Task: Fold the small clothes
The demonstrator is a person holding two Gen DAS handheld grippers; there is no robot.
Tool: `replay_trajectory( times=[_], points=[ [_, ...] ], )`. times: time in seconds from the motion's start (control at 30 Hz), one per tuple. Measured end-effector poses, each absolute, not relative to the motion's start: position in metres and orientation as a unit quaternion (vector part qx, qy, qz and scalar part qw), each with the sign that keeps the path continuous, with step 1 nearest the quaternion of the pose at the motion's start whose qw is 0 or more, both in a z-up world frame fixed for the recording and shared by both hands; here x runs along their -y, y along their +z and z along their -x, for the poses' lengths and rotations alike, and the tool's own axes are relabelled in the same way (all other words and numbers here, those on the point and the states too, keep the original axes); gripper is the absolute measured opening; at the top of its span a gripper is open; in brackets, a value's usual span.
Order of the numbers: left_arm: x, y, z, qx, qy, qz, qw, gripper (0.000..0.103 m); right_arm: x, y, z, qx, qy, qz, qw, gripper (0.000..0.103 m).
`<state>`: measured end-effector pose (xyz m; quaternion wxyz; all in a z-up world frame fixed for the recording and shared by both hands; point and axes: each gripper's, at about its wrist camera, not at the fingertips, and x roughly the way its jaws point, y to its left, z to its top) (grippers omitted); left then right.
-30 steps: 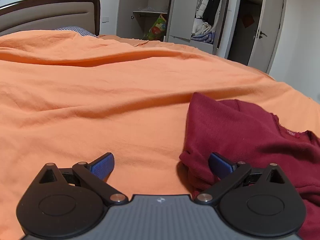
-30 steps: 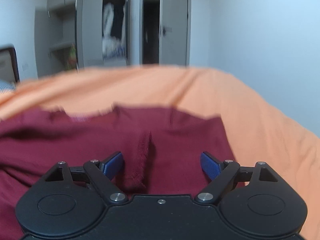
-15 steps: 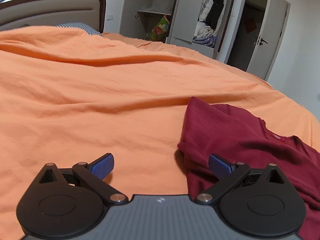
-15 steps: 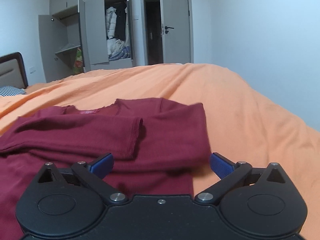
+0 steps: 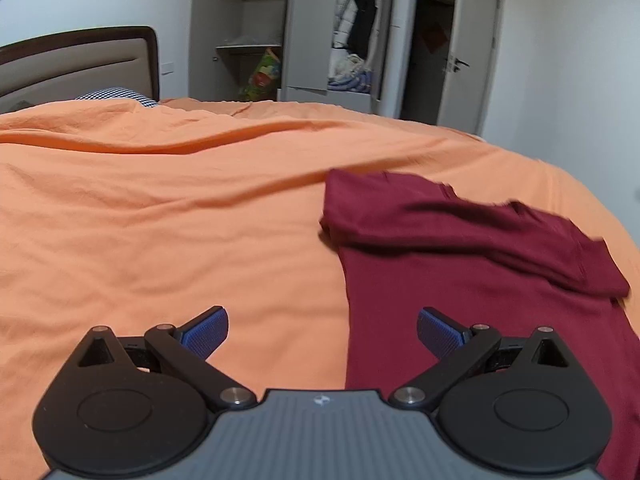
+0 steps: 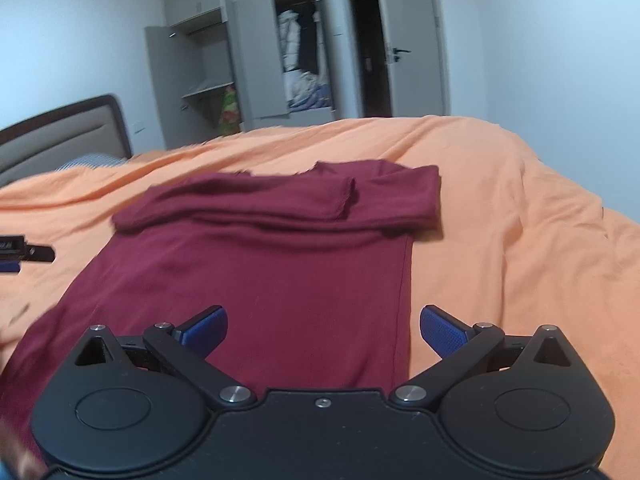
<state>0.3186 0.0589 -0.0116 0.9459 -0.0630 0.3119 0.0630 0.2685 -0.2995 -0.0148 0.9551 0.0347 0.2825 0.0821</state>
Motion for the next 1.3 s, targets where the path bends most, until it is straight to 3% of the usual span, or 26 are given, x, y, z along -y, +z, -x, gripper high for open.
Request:
replay_trajectory(
  times=[0.43, 0.93, 1.3],
  points=[
    [-0.037, -0.032, -0.249, -0.369, 0.039, 0.069, 0.926, 0.103, 0.259, -0.014, -0.177, -0.26, 0.215, 0.08, 0.938, 0.102],
    [-0.031, -0.037, -0.244, -0.405, 0.052, 0.057, 0.911, 0.103, 0.2, -0.046, -0.169, -0.29, 0.259, 0.216, 0.896, 0.102],
    [-0.036, -0.036, -0.242, -0.41, 0.05, 0.066, 0.908, 0.103, 0.211, -0.044, -0.174, -0.254, 0.228, 0.198, 0.919, 0.1]
  ],
)
